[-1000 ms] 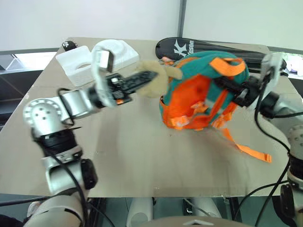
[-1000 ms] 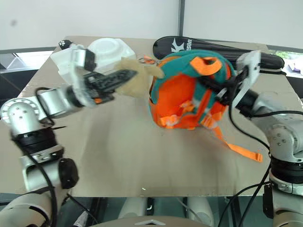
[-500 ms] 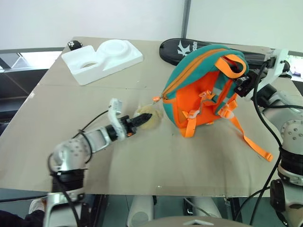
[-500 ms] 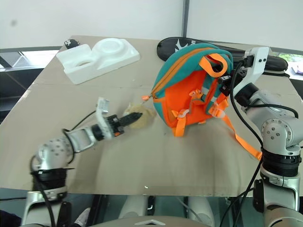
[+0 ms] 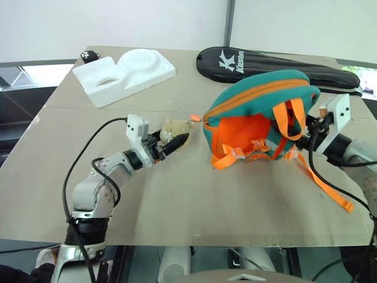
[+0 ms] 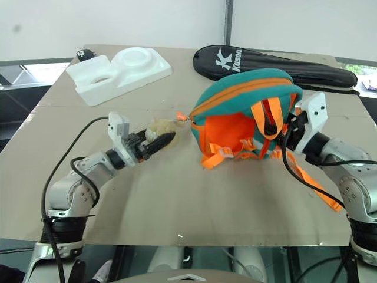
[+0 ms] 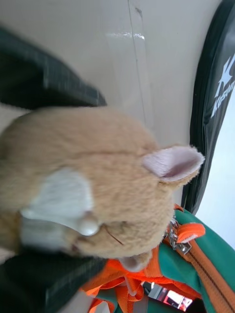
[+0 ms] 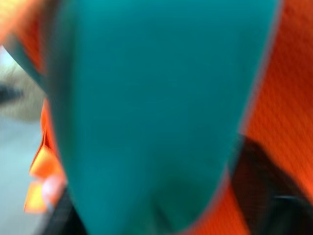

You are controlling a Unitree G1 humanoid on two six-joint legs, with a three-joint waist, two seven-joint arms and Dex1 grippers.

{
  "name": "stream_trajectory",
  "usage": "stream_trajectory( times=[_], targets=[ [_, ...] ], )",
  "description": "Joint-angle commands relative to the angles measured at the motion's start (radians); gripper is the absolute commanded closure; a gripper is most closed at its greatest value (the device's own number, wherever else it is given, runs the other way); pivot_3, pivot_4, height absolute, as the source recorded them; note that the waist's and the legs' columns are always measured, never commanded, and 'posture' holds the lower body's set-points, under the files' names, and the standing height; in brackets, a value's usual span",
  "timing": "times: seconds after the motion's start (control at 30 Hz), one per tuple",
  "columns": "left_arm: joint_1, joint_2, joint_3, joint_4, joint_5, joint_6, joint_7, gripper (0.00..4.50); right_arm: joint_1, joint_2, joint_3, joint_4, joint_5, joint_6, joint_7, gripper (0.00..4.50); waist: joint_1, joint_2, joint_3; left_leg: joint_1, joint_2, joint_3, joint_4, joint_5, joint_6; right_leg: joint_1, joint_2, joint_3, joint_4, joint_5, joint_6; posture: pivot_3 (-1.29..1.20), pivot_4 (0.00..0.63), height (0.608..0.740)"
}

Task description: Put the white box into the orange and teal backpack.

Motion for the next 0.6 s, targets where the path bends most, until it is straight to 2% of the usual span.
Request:
stream_trajectory(
  times=[0.03, 0.17, 0.33, 0.43, 0.6],
  targets=[
    [0.090, 0.064, 0.072, -0.114, -0.017, -0.021, -0.075, 0.00, 0.134, -0.093, -0.133, -0.077, 0.004, -0.037, 0.145, 0.05, -0.002, 0.000, 0.000, 0.000, 0.000, 0.000, 0.000, 0.000, 0.000, 0.000, 0.000, 0.000, 0.000, 0.000, 0.000, 0.00, 0.150, 0.740],
    [0.240, 0.121, 0.140, -0.175, -0.014, -0.073, -0.170, 0.00, 0.315, -0.137, -0.272, -0.109, 0.020, -0.065, 0.273, 0.05, -0.005, 0.000, 0.000, 0.001, 0.001, 0.001, -0.001, 0.000, 0.000, 0.000, 0.000, 0.001, 0.000, -0.001, -0.001, 0.00, 0.150, 0.740],
    [0.424, 0.175, 0.202, -0.212, 0.033, -0.130, -0.239, 0.00, 0.522, -0.112, -0.404, -0.105, -0.038, -0.116, 0.356, 0.05, -0.004, 0.000, 0.000, 0.003, 0.001, 0.001, 0.000, 0.000, 0.000, 0.000, -0.001, 0.001, 0.000, -0.001, -0.001, 0.00, 0.150, 0.740],
    [0.494, 0.184, 0.236, -0.224, 0.048, -0.135, -0.234, 0.00, 0.626, -0.080, -0.436, -0.081, -0.088, -0.168, 0.380, 0.05, -0.001, -0.001, -0.001, 0.004, 0.001, 0.001, 0.000, 0.000, 0.000, 0.000, -0.002, 0.000, 0.000, -0.001, -0.001, 0.00, 0.150, 0.740],
    [0.492, 0.191, 0.240, -0.214, 0.041, -0.108, -0.235, 0.00, 0.662, -0.063, -0.409, -0.034, -0.152, -0.236, 0.397, 0.05, -0.002, -0.001, -0.001, 0.004, 0.001, 0.003, 0.000, 0.000, 0.000, 0.000, -0.005, 0.000, 0.000, -0.001, 0.000, 0.00, 0.150, 0.740]
  ],
)
